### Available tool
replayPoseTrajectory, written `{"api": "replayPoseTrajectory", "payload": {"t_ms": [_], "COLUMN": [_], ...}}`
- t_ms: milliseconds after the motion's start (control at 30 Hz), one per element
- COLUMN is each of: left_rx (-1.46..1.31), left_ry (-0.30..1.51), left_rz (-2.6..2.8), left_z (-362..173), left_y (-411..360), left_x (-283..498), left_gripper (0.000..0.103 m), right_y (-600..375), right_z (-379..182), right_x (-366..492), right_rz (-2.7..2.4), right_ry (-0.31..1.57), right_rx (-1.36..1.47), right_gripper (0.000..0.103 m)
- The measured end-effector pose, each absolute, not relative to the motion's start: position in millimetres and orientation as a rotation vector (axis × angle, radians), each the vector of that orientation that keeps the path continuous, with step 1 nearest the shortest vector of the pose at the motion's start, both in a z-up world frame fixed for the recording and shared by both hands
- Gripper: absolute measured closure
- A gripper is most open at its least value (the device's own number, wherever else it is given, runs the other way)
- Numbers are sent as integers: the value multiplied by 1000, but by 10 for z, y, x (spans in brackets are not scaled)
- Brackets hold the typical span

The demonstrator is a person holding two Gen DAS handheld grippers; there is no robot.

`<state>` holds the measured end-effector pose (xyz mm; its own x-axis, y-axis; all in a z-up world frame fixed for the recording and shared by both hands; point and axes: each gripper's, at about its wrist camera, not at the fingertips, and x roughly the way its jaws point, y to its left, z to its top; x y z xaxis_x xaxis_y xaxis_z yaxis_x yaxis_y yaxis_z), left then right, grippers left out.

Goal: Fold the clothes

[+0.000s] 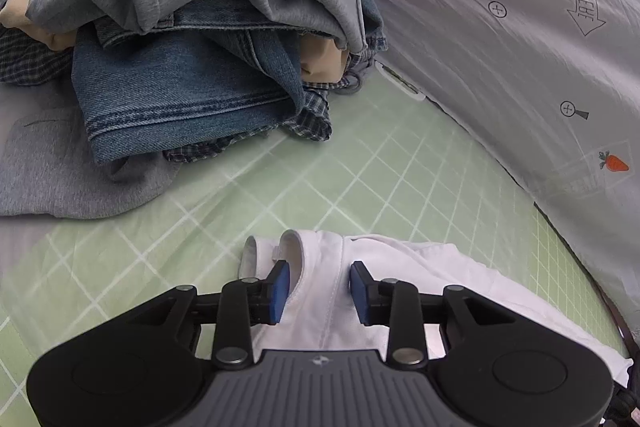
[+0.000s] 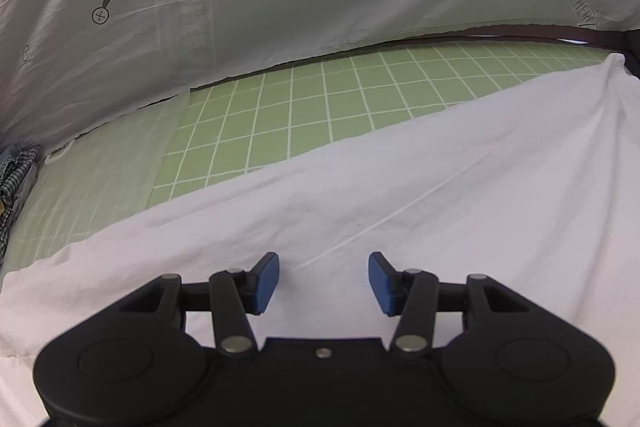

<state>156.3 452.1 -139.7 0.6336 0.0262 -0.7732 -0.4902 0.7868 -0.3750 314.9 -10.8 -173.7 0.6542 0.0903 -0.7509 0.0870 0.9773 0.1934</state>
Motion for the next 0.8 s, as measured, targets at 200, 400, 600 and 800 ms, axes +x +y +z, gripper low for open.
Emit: {"api": "replayPoseTrajectory", "payload": {"t_ms": [200,400,600,800], "left_rx": [-592,-595,-608,-614], "left_ry": [857,865,863,858], "left_rz": [331,333,331,326], "left_z": [-1440,-1478,-1490,-1485], "left_y": [4504,4516,4531,4539], "left_x": [1599,1626,1623,1627], "left_gripper": [63,61,61,61], "right_y": [82,249,135,124], "right_z": [-1791,-1822,-1792,-1532], "right_x": [3206,3149,3111,3119], "right_rz": [-19,-76,-45,-30], "right_ry": [842,816,818,748], "right_rx": [169,59,64,92], "right_gripper": [28,75,98,103]}}
